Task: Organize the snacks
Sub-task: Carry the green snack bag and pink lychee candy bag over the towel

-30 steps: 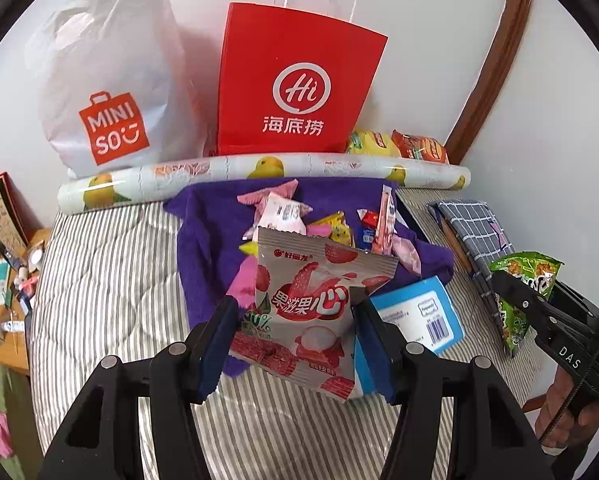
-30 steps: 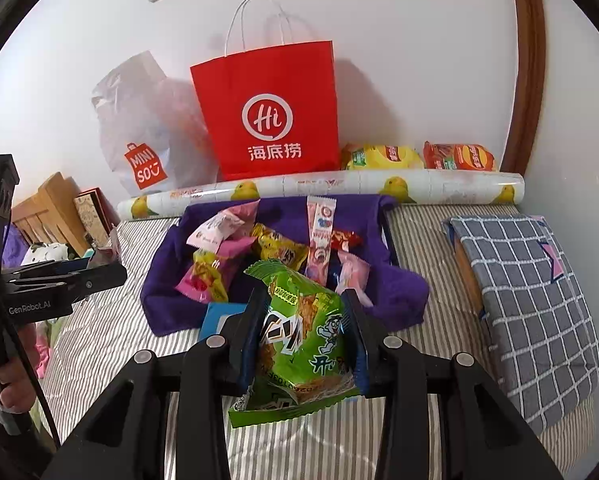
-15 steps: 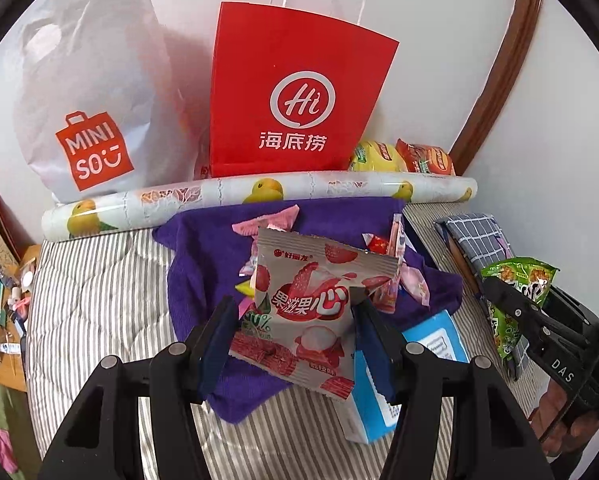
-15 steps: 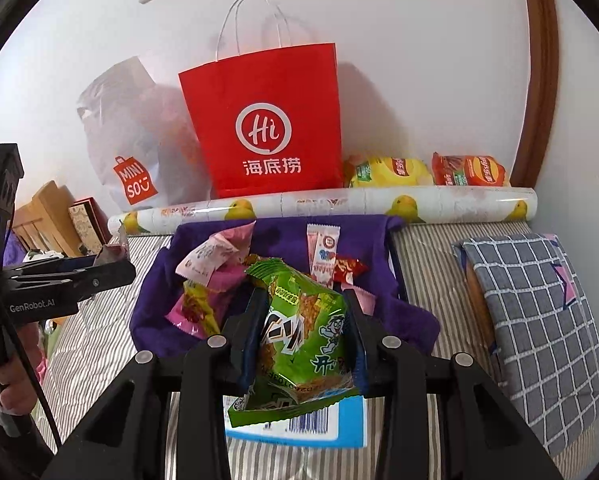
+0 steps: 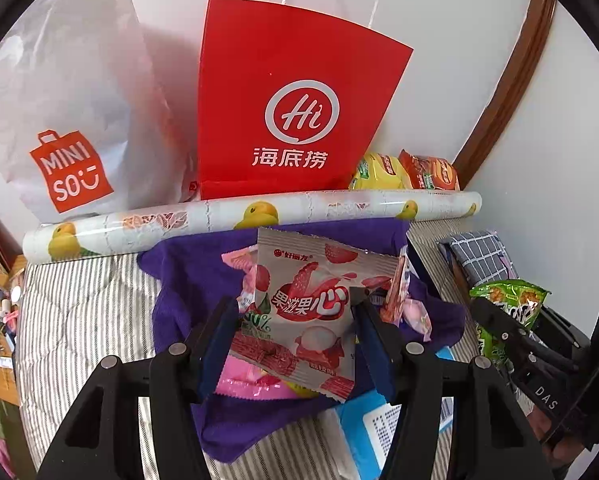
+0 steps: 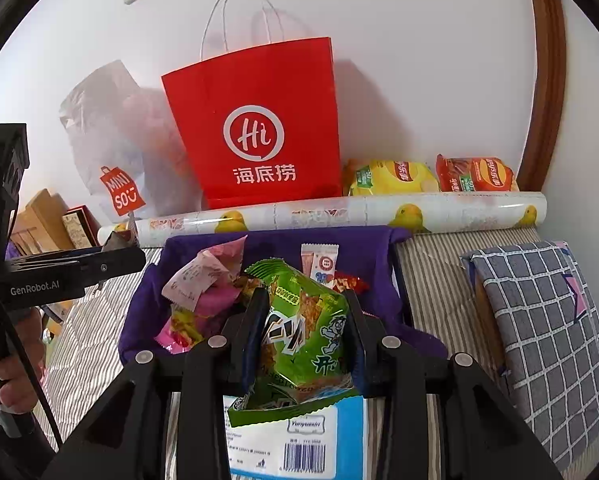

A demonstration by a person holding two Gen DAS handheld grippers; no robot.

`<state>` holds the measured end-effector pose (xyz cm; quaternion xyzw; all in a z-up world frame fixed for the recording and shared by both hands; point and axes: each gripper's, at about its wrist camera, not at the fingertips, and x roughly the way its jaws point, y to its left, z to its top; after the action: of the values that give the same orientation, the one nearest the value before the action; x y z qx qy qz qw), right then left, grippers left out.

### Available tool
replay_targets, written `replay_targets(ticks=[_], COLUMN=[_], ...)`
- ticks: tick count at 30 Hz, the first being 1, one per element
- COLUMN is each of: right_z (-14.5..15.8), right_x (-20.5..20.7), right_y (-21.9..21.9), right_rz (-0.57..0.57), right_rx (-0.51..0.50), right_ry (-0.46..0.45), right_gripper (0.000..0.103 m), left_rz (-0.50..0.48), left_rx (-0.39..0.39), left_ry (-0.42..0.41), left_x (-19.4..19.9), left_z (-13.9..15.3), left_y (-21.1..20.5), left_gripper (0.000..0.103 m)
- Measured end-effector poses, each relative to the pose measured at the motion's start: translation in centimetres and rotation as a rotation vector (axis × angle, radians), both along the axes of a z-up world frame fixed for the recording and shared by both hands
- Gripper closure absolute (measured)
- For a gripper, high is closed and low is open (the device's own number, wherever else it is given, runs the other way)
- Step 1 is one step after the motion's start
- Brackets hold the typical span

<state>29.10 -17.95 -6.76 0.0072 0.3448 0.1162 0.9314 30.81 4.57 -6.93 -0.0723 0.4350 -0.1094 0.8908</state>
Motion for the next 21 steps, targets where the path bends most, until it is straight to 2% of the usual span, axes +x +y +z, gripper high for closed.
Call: replay_targets(ticks=[21], right_z=[-1.9], right_x=[5.6], right_y=[1.8], right_rz=[0.034], right_rx=[0.033], right_ry=[0.054], right_gripper=[0.067], left_rz=[0.034], left_rx=[-0.045], left_ry=[0.059], left_x=[4.0], left_z=[-2.9], left_y=[2.0], left_gripper=[0.046])
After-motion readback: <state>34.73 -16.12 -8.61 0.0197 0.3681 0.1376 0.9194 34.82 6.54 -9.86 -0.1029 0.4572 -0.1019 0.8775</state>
